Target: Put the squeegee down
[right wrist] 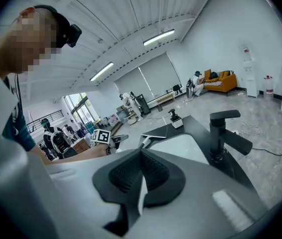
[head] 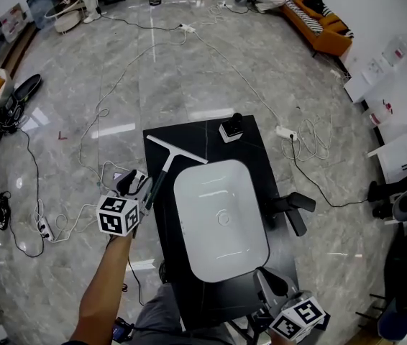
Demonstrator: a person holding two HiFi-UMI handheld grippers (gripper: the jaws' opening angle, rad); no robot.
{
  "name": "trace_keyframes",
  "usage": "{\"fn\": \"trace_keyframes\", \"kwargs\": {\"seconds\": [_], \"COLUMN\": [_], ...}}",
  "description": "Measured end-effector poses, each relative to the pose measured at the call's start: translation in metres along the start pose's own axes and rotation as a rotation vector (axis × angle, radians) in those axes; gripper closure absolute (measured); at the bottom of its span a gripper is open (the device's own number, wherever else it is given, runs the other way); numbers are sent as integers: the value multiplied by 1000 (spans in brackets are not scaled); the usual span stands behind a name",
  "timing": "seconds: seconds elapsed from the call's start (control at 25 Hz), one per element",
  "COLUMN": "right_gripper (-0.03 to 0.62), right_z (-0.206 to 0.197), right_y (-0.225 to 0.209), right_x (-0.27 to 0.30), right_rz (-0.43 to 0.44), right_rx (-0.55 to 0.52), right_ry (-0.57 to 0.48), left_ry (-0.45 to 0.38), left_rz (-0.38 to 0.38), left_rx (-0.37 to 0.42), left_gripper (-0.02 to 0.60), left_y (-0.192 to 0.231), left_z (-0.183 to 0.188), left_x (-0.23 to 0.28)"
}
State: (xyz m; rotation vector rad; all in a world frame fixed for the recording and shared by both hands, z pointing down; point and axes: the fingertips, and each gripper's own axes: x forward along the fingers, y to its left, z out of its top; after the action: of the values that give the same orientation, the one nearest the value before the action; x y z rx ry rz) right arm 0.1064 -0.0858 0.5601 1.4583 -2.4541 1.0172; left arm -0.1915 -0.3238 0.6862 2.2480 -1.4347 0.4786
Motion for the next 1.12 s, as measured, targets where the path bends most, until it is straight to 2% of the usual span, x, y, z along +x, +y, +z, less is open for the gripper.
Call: {"fn": "trace_keyframes", "kwargs": {"seconds": [0.28, 0.6, 0.72, 0.84, 1.12], "right_gripper": [583, 583, 583, 583, 585], "right_z": [18, 50, 65, 80, 96], "right_y": [24, 48, 57, 62, 56], "right_x": [-14, -44, -54, -65, -94], "right_rz": [46, 91, 114, 137, 148], "right_rx": [-41, -88, -103, -118, -104], "right_ry": [-26, -69, -93, -114, -136], "left_ry": [-162, -297, -349, -386, -456], "left_rz": [25, 44, 89, 146, 214], "left_rx": [57, 160, 196, 191, 197], "left_gripper": [419, 519, 540, 554, 568], "left_y": [-1, -33, -41, -44, -67], "left_z": [55, 101, 117, 125, 143], "left_x": [-95, -209, -257, -298, -361]}}
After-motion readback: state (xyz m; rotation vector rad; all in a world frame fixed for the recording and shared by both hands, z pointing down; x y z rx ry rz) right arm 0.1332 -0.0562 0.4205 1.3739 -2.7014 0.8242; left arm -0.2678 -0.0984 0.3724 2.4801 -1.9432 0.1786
